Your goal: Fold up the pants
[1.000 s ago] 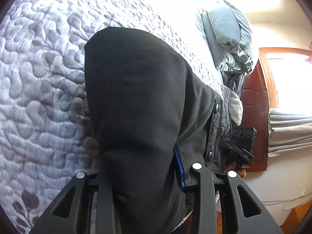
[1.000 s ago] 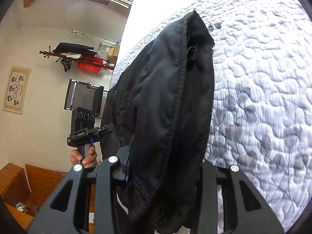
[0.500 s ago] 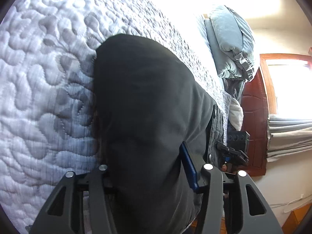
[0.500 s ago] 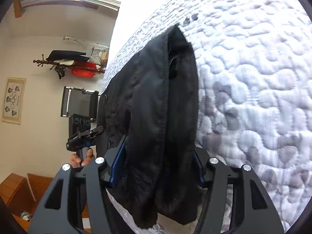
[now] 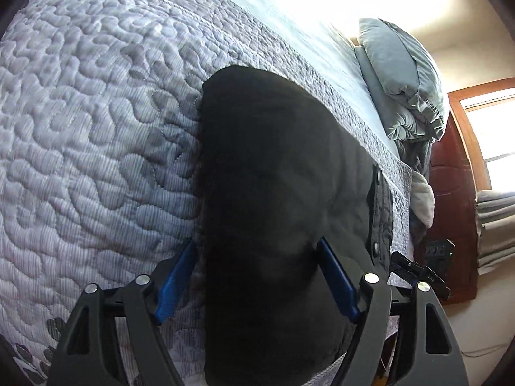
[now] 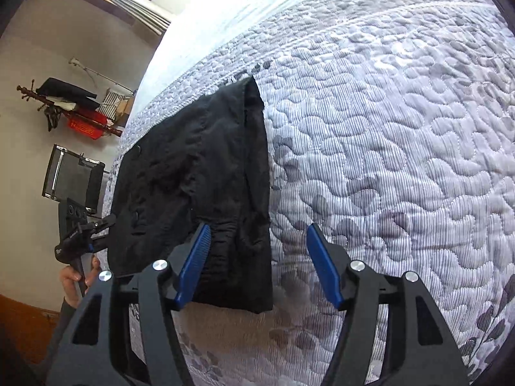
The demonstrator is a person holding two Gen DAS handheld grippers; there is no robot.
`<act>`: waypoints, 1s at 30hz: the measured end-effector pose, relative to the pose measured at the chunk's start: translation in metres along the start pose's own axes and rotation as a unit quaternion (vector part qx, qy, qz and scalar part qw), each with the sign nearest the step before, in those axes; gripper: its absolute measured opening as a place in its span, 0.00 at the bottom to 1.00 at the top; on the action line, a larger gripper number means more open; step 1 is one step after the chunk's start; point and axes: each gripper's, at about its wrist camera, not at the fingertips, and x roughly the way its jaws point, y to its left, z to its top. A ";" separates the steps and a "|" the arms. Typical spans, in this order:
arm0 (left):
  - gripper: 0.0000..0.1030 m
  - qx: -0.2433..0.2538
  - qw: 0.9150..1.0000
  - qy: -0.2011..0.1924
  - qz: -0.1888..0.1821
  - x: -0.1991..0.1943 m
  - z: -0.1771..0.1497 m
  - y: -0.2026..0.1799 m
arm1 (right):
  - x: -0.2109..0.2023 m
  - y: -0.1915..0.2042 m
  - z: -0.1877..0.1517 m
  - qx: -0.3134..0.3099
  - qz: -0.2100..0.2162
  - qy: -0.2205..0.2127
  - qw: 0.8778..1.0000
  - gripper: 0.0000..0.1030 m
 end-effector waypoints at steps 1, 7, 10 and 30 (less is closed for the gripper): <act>0.75 0.001 1.000 -0.009 -0.007 -0.006 -0.001 -0.003 | -0.007 0.005 0.000 0.004 -0.001 -0.008 1.000 0.62; 0.91 0.042 0.995 -0.084 0.038 -0.064 -0.027 -0.026 | -0.063 0.034 -0.026 0.000 -0.048 -0.072 0.996 0.88; 0.94 0.074 0.986 -0.131 0.072 -0.102 -0.053 -0.045 | -0.091 0.050 -0.051 -0.003 -0.071 -0.107 0.992 0.90; 0.96 0.194 0.922 -0.249 0.223 -0.269 -0.279 -0.178 | -0.243 0.234 -0.263 -0.126 -0.123 -0.253 0.951 0.95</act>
